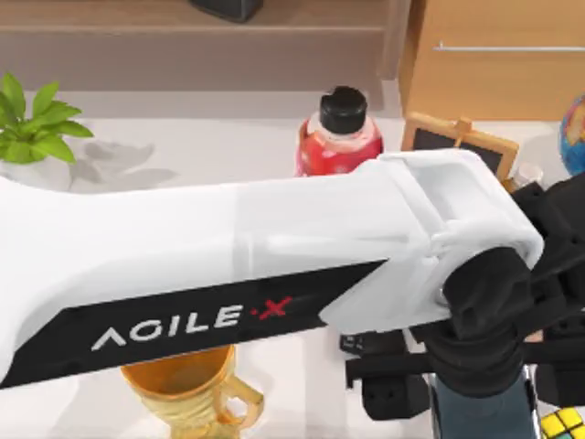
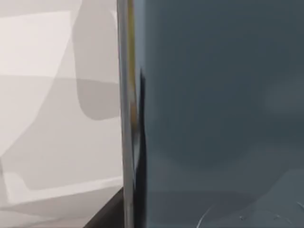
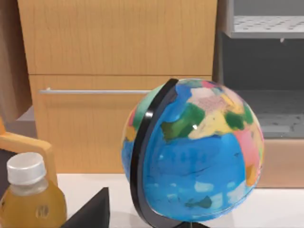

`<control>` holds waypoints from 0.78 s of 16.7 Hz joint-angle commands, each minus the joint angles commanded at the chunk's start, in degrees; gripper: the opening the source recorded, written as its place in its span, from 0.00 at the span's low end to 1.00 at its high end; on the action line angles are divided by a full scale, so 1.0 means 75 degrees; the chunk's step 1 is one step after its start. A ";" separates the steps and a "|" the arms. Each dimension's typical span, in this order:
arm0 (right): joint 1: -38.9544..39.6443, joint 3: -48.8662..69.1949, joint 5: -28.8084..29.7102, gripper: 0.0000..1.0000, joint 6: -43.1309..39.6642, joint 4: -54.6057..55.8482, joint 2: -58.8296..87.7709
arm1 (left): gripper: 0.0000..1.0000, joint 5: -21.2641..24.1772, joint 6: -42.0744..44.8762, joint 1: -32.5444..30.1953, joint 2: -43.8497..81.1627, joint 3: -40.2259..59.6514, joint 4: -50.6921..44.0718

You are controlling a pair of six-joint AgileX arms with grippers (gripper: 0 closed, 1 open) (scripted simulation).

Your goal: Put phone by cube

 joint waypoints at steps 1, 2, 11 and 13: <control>0.0000 0.0000 0.0000 1.00 0.0000 0.0000 0.0000 | 0.00 0.0001 -0.0001 -0.0004 -0.0006 -0.0012 0.0042; 0.0000 0.0000 0.0000 1.00 0.0000 0.0000 0.0000 | 0.00 0.0001 -0.0001 -0.0006 -0.0003 -0.0031 0.0083; 0.0000 0.0000 0.0000 1.00 0.0000 0.0000 0.0000 | 0.00 -0.0042 0.0001 0.0025 0.0368 -0.0458 0.0405; 0.0000 0.0000 0.0000 1.00 0.0000 0.0000 0.0000 | 0.00 -0.0063 0.0003 0.0049 0.0555 -0.0627 0.0461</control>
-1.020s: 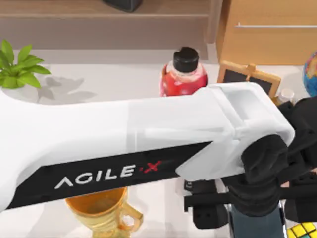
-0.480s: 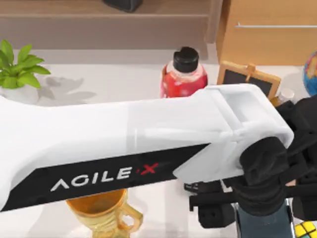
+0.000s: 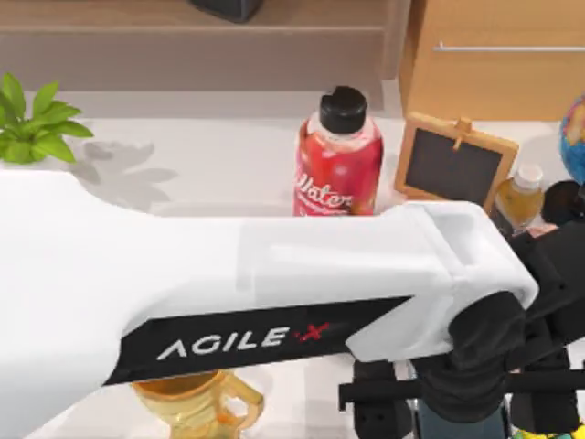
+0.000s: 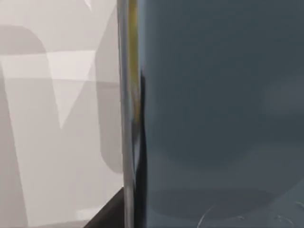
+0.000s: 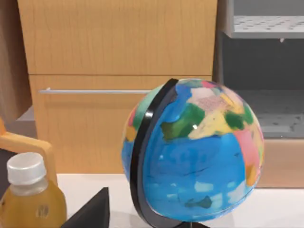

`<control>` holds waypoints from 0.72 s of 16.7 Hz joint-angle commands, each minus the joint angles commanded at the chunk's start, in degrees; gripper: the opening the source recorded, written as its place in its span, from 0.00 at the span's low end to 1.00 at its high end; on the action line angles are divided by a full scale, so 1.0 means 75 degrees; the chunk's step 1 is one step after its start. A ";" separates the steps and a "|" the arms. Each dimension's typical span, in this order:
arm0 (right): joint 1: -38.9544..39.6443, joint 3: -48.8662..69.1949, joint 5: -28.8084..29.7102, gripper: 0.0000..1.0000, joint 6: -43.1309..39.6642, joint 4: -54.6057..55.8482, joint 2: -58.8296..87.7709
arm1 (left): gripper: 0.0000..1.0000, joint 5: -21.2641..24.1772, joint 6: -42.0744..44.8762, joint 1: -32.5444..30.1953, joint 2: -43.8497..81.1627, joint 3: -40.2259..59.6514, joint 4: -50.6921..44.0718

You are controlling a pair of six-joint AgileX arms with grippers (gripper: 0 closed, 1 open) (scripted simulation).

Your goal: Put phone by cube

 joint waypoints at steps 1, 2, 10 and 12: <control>0.0000 0.0000 0.0000 1.00 0.0000 0.0000 0.0000 | 0.00 -0.0012 0.0002 0.0015 0.0113 -0.0099 0.0025; 0.0000 0.0000 0.0000 1.00 0.0000 0.0000 0.0000 | 0.00 -0.0025 0.0003 0.0032 0.0231 -0.0201 0.0048; 0.0000 0.0000 0.0000 1.00 0.0000 0.0000 0.0000 | 0.00 -0.0104 0.0018 0.0136 0.0977 -0.0840 0.0116; 0.0000 0.0000 0.0000 1.00 0.0000 0.0000 0.0000 | 0.00 -0.0104 0.0018 0.0136 0.0977 -0.0840 0.0116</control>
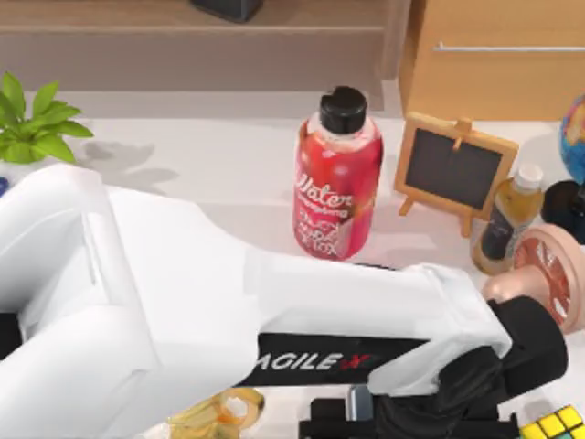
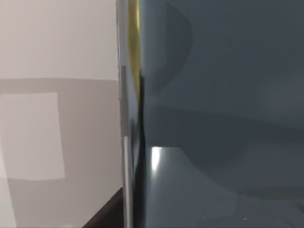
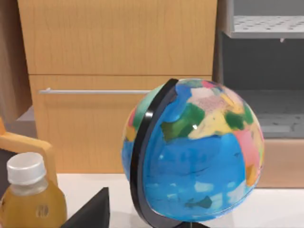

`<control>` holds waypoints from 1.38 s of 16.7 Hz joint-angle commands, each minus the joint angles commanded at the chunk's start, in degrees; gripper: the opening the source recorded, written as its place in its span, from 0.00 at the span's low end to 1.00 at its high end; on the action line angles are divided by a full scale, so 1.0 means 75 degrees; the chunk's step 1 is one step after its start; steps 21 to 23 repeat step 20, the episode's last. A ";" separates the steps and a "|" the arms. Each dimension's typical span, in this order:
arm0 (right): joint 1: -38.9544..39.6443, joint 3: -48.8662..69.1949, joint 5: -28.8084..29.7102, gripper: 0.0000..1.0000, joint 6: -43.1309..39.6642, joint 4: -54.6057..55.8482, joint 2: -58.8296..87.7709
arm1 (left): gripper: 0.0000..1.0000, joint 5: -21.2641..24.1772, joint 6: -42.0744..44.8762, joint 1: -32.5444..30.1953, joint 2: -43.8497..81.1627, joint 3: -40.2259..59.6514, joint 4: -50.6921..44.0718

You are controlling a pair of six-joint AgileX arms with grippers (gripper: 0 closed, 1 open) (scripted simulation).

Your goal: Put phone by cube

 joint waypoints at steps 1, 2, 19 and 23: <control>0.0000 0.0000 0.0000 1.00 0.0000 0.0000 0.0000 | 0.00 0.0000 0.0000 0.0000 0.0000 0.0000 0.0000; 0.0000 0.0000 0.0000 1.00 0.0000 0.0000 0.0000 | 0.08 0.0000 0.0000 0.0000 0.0000 0.0000 0.0000; 0.0000 0.0000 0.0000 1.00 0.0000 0.0000 0.0000 | 1.00 0.0000 0.0000 0.0000 0.0000 0.0000 0.0000; 0.0000 0.0000 0.0000 1.00 0.0000 0.0000 0.0000 | 1.00 0.0000 0.0000 0.0000 0.0000 0.0000 0.0000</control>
